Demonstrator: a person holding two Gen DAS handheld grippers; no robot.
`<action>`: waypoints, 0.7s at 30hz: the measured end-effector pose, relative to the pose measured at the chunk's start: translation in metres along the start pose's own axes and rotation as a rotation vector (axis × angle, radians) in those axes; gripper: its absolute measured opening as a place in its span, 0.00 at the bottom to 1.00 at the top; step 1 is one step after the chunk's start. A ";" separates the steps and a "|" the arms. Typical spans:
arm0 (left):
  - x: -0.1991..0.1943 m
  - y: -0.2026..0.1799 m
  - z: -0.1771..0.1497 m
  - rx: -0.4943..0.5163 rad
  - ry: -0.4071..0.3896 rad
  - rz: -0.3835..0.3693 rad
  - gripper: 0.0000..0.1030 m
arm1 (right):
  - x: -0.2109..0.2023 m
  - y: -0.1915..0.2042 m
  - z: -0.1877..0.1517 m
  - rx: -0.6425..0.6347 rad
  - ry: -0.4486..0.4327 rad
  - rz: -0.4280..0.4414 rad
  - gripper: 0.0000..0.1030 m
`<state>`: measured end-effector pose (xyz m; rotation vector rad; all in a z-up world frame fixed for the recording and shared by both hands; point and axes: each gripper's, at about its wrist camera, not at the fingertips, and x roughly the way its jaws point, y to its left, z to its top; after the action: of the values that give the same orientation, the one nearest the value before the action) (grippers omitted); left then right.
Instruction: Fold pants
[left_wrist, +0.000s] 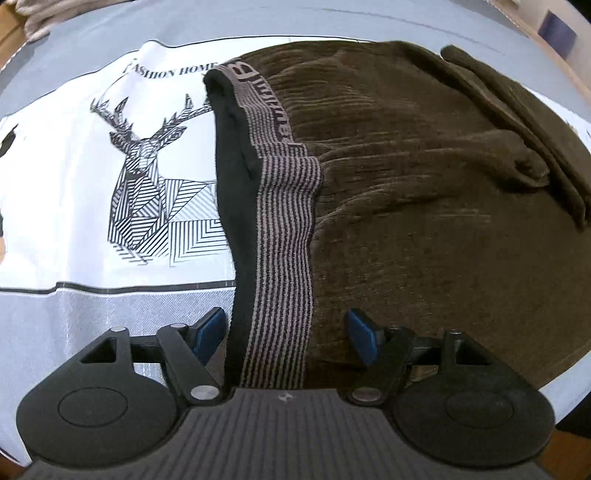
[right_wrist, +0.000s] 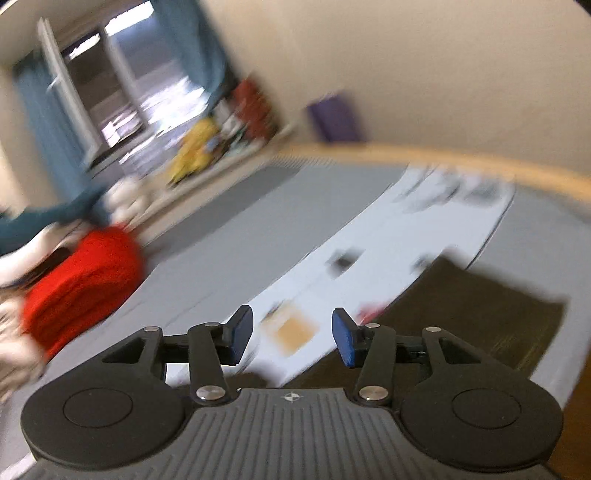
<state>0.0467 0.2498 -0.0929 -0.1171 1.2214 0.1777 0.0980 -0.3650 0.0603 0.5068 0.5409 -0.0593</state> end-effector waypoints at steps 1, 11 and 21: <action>0.000 -0.002 0.001 0.006 -0.003 -0.011 0.62 | 0.001 0.004 -0.005 0.028 0.037 0.038 0.48; -0.019 0.018 -0.004 0.006 -0.052 0.040 0.17 | 0.007 0.045 -0.027 -0.051 0.076 0.072 0.48; -0.046 -0.015 0.006 0.033 -0.212 -0.025 0.56 | 0.016 0.042 -0.030 -0.097 0.116 0.046 0.48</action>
<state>0.0403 0.2330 -0.0479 -0.0824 1.0105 0.1440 0.1050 -0.3129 0.0491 0.4290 0.6421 0.0402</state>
